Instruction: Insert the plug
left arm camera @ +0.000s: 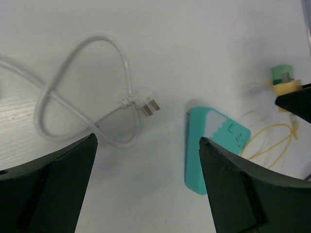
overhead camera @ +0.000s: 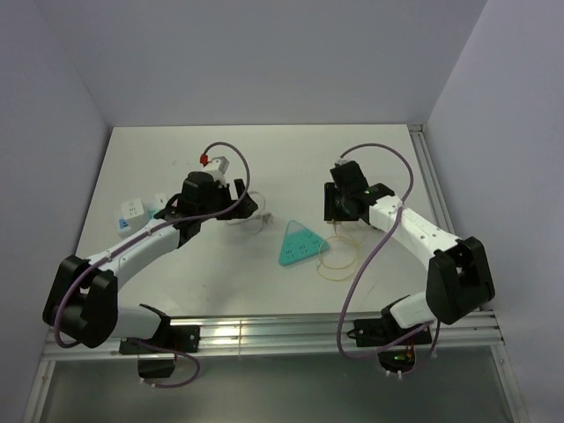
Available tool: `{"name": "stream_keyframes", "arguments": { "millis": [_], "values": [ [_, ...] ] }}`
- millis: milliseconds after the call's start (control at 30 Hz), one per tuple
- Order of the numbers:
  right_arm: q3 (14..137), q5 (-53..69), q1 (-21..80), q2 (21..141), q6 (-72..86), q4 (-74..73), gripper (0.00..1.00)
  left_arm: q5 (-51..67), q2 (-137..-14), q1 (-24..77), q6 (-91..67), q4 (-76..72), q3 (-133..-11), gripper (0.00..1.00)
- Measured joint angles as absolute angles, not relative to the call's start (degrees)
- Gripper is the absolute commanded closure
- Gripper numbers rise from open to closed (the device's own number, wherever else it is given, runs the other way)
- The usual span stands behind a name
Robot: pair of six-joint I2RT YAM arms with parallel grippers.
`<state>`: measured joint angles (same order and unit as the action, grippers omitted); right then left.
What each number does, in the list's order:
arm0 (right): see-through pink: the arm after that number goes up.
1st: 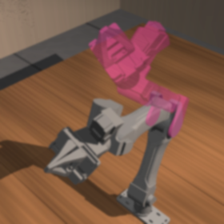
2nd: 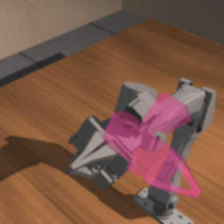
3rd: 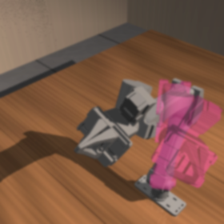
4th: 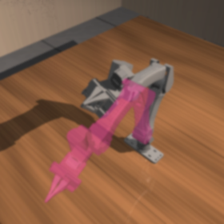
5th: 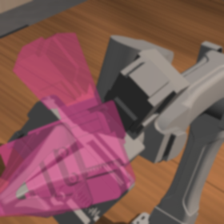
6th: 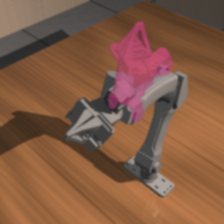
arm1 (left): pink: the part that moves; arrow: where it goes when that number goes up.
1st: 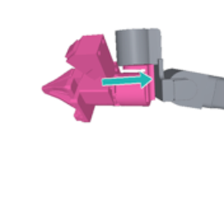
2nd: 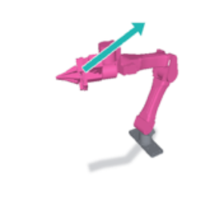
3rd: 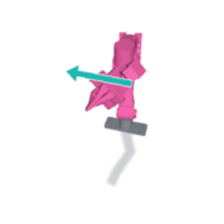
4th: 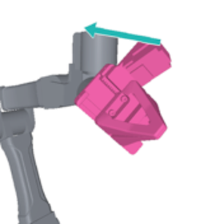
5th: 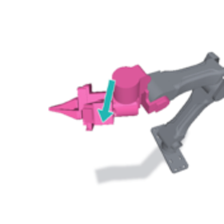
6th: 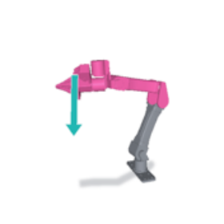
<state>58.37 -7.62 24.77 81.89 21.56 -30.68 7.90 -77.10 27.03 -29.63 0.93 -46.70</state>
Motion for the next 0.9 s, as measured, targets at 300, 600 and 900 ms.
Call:
{"name": "stream_keyframes", "arguments": {
  "millis": [300, 600, 900],
  "values": [
    [57.0, 4.3, 25.8, 73.9, 19.6, -37.6, 0.69, 16.9, -76.3, 27.8, -29.7, -8.6, -40.3, 0.08],
    [57.3, 2.5, 33.3, 74.7, 21.4, -45.3, 0.81, 21.3, -77.4, 28.6, -30.9, -13.1, -38.0, 0.09],
    [59.6, 0.6, 35.5, 78.4, 21.5, -52.1, 0.86, 21.6, -79.6, 33.8, -29.4, -13.8, -38.0, 0.09]
  ]
}}
